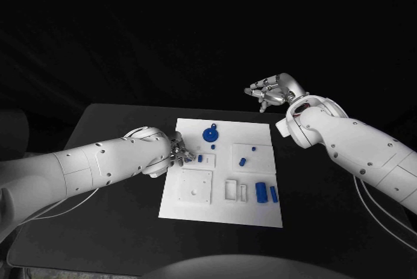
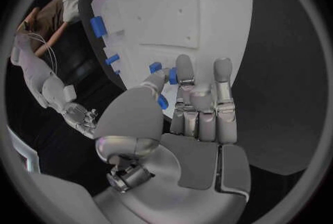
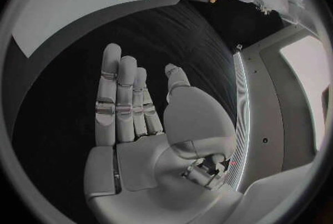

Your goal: Assemble the parts on the task board

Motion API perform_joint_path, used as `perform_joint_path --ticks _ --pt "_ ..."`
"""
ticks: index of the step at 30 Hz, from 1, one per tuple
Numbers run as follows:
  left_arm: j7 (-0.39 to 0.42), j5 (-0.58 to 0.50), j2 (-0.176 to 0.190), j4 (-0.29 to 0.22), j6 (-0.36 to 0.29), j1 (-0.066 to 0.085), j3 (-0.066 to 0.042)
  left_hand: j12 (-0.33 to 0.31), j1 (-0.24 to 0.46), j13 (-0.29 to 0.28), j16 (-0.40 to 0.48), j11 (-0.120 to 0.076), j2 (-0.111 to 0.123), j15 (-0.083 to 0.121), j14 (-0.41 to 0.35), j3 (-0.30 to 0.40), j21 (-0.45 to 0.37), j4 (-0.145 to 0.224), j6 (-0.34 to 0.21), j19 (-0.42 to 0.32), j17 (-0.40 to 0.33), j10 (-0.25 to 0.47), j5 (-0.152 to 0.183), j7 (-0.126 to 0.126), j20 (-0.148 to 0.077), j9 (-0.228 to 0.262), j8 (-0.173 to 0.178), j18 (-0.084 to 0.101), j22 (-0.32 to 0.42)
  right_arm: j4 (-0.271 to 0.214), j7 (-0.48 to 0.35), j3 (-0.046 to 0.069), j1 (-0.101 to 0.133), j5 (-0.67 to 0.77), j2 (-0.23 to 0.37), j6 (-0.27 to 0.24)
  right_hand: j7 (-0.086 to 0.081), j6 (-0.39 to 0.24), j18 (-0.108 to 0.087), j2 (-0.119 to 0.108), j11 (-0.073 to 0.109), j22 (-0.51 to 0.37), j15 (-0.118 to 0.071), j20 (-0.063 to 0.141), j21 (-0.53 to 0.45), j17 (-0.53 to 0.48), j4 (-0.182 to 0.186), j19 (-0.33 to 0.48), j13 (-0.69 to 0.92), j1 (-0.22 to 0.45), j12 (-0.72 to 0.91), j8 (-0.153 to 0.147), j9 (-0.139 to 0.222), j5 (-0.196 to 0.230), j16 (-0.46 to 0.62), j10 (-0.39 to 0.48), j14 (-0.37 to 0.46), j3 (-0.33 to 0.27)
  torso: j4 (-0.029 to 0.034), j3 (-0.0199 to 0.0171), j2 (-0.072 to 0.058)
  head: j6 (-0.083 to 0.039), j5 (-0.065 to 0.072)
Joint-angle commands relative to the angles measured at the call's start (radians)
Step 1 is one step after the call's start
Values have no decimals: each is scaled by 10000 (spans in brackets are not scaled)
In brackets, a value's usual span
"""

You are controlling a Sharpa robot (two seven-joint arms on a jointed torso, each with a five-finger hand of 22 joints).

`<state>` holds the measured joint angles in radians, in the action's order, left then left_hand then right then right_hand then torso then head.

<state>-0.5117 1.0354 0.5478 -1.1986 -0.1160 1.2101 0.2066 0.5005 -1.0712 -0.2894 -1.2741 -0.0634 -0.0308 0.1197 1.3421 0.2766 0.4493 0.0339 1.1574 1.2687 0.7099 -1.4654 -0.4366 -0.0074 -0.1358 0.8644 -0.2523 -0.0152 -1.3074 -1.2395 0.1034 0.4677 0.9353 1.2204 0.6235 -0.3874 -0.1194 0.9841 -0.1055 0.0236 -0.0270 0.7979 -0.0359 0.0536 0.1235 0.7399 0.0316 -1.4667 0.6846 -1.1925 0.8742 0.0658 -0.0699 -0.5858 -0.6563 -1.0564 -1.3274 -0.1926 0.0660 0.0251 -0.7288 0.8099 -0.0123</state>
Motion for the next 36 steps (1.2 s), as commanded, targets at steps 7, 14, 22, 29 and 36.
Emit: perform_joint_path --ticks 7,14,22,29,36 --pt "-74 -213 -52 38 165 -75 36 142 284 10 -105 -36 -148 34 110 1459 89 1620 158 5 162 -477 -32 -82 0 74 -61 -158 -191 17 -75 2 -36 537 -35 77 11 46 33 65 56 -26 -32 35 77 14 -30 -175 9 63 15 -24 -3 -81 38 -45 -44 56 8 -2 -2 10 -17" --pt "-121 -128 -93 109 347 -74 31 137 268 18 -107 -37 -152 29 108 1469 94 1642 164 -3 175 -477 -28 -82 7 76 -57 -163 -190 29 -71 2 -48 680 -40 98 14 48 33 67 59 -29 -33 36 78 12 -30 -173 6 57 12 -25 -2 -132 42 -47 -45 66 5 -4 2 12 -24" --pt "-138 -104 -141 246 404 -72 30 136 224 26 -116 -36 -169 20 114 1497 110 1676 170 -18 206 -476 -21 -76 22 75 -46 -178 -193 29 -67 2 -51 689 -46 126 13 48 33 66 59 -31 -34 37 83 11 -27 -175 4 58 9 -25 -1 -154 41 -45 -48 72 2 -2 0 4 -23" --pt "-100 91 -164 368 583 -66 28 136 149 30 -99 -33 -153 7 102 1470 122 1647 163 -39 195 -474 51 -69 37 70 -27 -183 -189 35 -63 2 -51 673 -46 138 13 48 33 66 59 -31 -34 37 83 11 -27 -175 4 58 9 -25 -1 -154 41 -45 -48 72 -14 -1 -9 20 -4" --pt "-41 543 -185 390 1019 -61 29 78 25 39 -42 -21 -126 -8 63 1434 118 1516 137 -83 122 -469 132 -59 55 70 -8 -186 -187 35 -59 1 -51 669 -48 144 14 50 34 63 60 -34 -35 39 87 12 -16 -175 4 65 10 -25 -1 -162 41 -47 -50 78 5 4 2 37 18"
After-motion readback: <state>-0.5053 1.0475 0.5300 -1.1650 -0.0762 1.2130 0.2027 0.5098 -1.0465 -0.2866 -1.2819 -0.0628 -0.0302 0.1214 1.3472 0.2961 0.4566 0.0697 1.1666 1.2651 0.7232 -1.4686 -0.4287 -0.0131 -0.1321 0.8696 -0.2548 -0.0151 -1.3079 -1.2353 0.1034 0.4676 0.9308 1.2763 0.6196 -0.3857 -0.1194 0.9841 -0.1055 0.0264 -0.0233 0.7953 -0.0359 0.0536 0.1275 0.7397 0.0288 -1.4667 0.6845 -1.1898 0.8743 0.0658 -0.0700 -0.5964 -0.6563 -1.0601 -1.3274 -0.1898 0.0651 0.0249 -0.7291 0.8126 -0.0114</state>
